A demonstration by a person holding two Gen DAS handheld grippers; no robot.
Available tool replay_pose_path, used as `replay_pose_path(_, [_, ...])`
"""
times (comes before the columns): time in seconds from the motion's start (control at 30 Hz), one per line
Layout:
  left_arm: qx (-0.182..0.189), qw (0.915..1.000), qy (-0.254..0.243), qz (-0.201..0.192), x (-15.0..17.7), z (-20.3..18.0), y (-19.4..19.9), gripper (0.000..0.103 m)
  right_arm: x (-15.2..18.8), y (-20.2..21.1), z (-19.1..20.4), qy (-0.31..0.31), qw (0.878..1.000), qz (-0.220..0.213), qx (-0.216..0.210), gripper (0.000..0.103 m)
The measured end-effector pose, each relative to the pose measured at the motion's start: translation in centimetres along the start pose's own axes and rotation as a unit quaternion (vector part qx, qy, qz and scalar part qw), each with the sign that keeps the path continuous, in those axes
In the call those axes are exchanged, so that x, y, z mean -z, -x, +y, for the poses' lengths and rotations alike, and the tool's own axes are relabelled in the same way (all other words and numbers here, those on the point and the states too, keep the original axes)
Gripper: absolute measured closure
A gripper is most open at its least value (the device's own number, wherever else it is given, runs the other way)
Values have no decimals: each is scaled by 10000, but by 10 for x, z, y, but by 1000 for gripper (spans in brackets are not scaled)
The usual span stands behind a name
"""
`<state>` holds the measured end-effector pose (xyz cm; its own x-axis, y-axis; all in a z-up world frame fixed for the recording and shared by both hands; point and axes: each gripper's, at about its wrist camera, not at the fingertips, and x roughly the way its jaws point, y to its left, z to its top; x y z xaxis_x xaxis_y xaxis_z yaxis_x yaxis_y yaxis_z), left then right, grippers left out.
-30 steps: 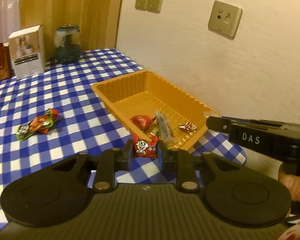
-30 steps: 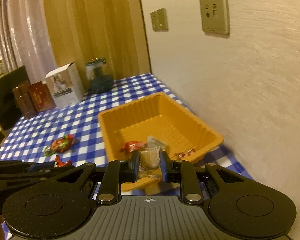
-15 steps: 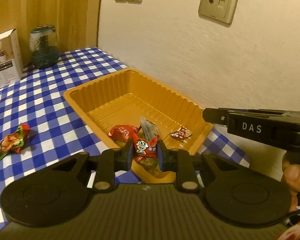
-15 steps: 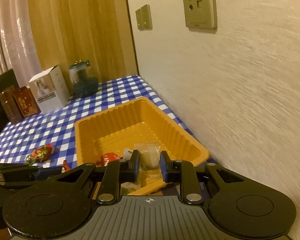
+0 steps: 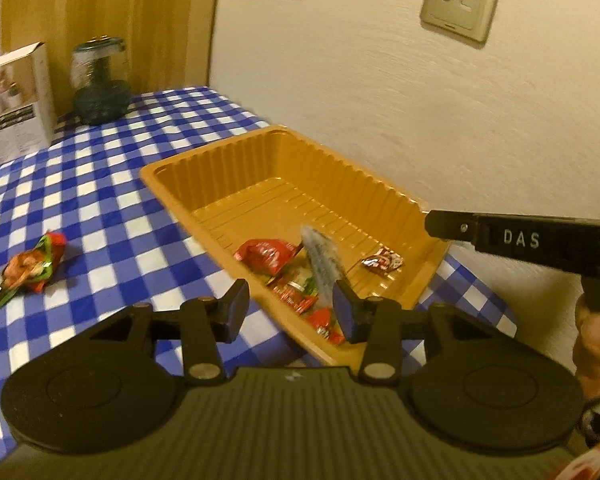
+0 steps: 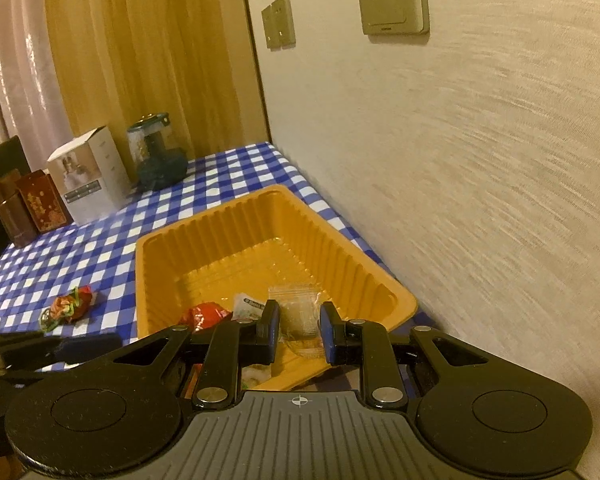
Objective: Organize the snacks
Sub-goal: 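Lower both snacks into the orange tray and open both tools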
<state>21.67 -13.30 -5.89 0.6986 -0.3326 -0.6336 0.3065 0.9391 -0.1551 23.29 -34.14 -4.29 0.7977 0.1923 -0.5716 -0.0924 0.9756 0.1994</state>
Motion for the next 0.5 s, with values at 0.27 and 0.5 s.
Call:
replay_pose_path(0.27, [-179,9991,353,-115,11,21,23,61,-2,0,2,-32,9999,-9,-97,81])
replay_pose_path(0.5, [-276,9983,502,-138,13,33,29,61,-7,-13,6,-139,9995,-39,-272,80])
